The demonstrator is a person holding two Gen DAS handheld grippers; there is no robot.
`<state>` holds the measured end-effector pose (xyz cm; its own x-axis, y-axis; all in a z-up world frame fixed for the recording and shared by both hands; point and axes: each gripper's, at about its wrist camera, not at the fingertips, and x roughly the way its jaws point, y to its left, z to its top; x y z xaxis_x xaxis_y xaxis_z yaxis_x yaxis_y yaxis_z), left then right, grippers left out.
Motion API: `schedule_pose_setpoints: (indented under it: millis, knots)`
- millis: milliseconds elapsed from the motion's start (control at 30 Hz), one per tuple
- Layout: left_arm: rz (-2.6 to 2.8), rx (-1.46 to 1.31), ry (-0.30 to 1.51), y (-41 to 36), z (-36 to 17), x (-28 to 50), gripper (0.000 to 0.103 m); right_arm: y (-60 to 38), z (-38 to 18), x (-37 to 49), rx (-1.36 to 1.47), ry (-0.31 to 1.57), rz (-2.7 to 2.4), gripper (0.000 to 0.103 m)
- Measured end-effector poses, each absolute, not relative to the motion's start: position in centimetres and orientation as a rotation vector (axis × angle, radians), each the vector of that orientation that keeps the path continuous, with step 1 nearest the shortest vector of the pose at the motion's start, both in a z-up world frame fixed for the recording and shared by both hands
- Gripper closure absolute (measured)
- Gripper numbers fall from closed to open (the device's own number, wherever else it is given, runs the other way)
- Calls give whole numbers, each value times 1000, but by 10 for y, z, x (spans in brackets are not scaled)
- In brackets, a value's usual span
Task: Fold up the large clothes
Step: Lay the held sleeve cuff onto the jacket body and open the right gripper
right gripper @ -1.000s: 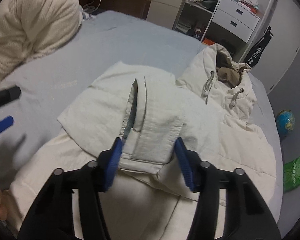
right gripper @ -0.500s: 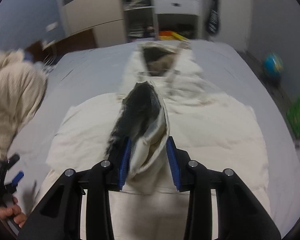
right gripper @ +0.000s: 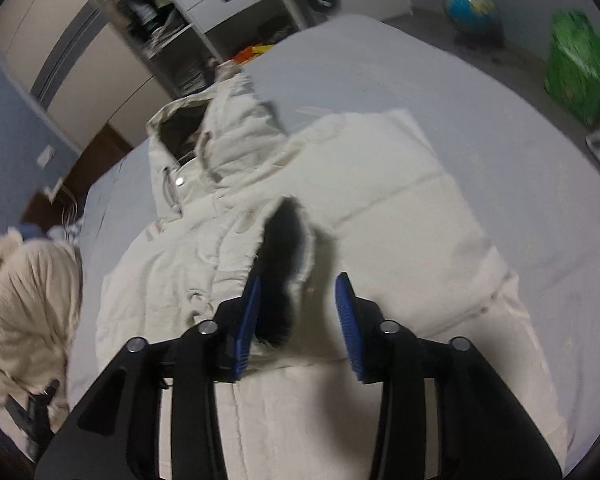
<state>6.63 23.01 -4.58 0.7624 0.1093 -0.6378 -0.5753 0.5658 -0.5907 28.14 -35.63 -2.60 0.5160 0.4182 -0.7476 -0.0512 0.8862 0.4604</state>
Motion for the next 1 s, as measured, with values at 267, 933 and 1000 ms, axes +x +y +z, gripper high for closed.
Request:
schedule_pose_setpoints:
  millis: [267,933,1000]
  knots:
    - [427,-855,606,225,-46,71,12,-387,-57,273,729,1022,390,47]
    - [425,-822,631,220,-47,75,12,-376,-54,299,654,986,394,89]
    - [423,-817,633,220,-46,76,12,-383,-52,299,653,973,368,89]
